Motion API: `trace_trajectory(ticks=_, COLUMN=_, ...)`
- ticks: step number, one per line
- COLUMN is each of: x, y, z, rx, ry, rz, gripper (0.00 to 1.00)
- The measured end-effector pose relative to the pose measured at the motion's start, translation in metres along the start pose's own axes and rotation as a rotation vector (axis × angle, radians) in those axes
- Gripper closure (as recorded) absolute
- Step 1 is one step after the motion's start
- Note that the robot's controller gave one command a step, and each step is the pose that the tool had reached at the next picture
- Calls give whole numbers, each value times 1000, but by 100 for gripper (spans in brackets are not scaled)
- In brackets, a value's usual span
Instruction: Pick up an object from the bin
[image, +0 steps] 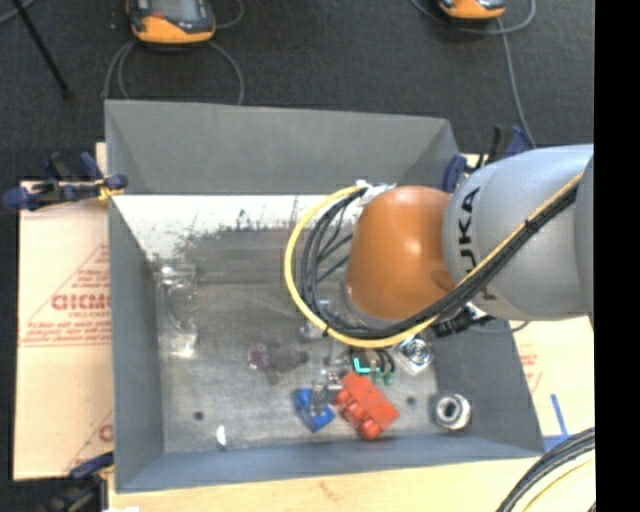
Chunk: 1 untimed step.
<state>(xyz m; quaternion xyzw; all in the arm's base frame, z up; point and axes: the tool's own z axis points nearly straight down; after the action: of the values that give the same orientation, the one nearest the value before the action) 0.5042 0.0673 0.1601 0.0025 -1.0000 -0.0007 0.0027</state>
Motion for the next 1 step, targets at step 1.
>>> trace_trajectory(ticks=1, x=-1, y=-25, z=69, rx=-2, ry=-13, rz=-123, gripper=0)
